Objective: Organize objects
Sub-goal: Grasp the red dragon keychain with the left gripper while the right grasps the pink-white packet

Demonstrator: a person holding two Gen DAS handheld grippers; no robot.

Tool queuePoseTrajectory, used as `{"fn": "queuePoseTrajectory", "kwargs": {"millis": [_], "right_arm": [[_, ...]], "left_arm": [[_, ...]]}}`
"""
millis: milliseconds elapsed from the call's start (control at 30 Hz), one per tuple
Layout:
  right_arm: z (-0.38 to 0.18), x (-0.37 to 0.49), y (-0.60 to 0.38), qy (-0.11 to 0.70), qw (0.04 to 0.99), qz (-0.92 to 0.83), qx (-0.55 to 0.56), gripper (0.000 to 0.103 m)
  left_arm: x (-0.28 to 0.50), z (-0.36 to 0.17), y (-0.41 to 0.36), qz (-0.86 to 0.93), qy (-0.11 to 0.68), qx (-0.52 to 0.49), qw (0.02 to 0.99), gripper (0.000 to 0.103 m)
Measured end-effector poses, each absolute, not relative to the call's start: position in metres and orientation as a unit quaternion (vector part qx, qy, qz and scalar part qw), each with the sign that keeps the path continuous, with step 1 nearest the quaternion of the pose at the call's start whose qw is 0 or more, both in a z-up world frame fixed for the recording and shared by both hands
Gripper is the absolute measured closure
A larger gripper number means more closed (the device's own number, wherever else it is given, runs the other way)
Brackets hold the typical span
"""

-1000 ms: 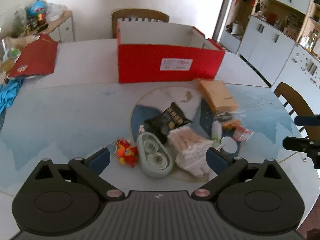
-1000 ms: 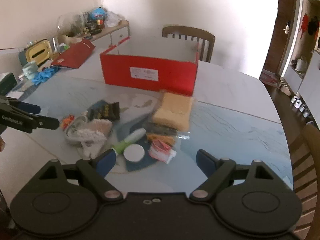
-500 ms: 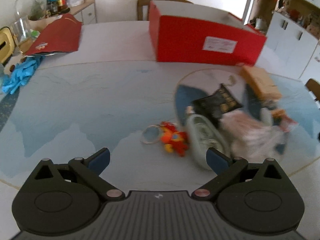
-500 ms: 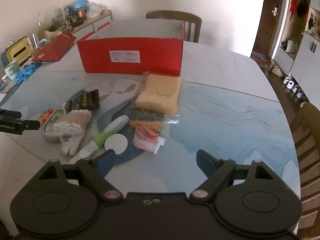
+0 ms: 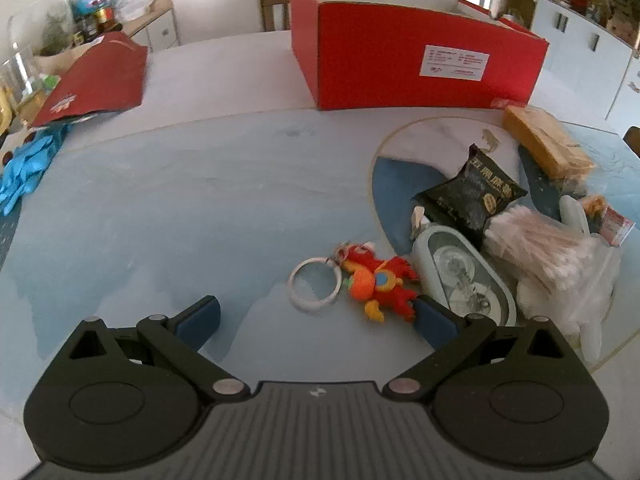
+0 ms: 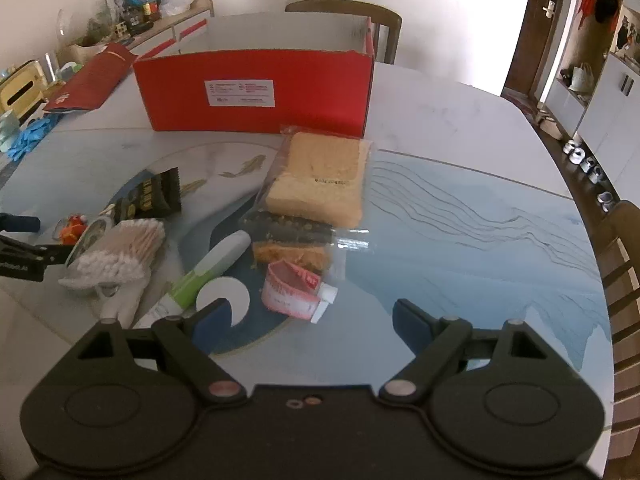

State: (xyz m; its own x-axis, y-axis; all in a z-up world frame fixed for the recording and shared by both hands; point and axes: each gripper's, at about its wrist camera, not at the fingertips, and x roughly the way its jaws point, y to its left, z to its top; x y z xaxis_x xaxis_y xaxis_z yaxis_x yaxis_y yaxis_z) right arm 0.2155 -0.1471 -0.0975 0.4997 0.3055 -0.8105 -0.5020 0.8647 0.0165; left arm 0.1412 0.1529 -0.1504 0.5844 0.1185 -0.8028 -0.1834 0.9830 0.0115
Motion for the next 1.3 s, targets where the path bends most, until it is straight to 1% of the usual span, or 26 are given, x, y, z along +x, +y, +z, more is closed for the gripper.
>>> {"fn": "queuePoseTrajectory", "kwargs": {"millis": [167,333,567,633,700,733,767,800,900,933,1000,1300], "right_arm": [[-0.108,0.228,-0.137,0.448,0.858,0.222,-0.118,0.017],[-0.118,0.239,-0.133,0.464,0.855,0.208,-0.099,0.020],[-0.125,0.250,-0.133,0.485,0.849,0.201,-0.056,0.028],[-0.126,0.251,-0.135,0.488,0.848,0.201,-0.045,0.032],[-0.127,0.252,-0.135,0.492,0.846,0.201,-0.038,0.037],[-0.127,0.253,-0.136,0.495,0.845,0.200,-0.034,0.040],[-0.128,0.253,-0.137,0.495,0.845,0.200,-0.030,0.042],[-0.128,0.253,-0.138,0.494,0.846,0.199,-0.027,0.044],[-0.127,0.254,-0.140,0.496,0.845,0.202,-0.018,0.052],[-0.126,0.254,-0.140,0.496,0.844,0.203,-0.015,0.054],[-0.126,0.253,-0.141,0.497,0.843,0.205,-0.011,0.054],[-0.111,0.239,-0.148,0.475,0.853,0.217,-0.013,0.054]], "left_arm": [[0.148,-0.151,0.151,0.062,0.439,-0.017,0.896,0.000],[0.152,-0.153,0.154,0.048,0.431,-0.015,0.901,0.000],[0.154,-0.154,0.154,0.034,0.425,-0.008,0.905,0.002],[0.153,-0.153,0.153,0.028,0.423,-0.005,0.906,0.007],[0.152,-0.151,0.151,0.017,0.420,0.000,0.907,0.014],[0.152,-0.150,0.150,0.012,0.419,0.002,0.908,0.017],[0.152,-0.150,0.149,0.007,0.419,0.005,0.908,0.022],[0.152,-0.149,0.148,0.003,0.419,0.007,0.908,0.024],[0.154,-0.147,0.144,-0.006,0.422,0.011,0.907,0.037],[0.155,-0.146,0.143,-0.009,0.423,0.012,0.906,0.039],[0.156,-0.145,0.141,-0.017,0.423,0.015,0.906,0.050],[0.159,-0.141,0.136,-0.004,0.438,-0.001,0.899,0.051]]}}
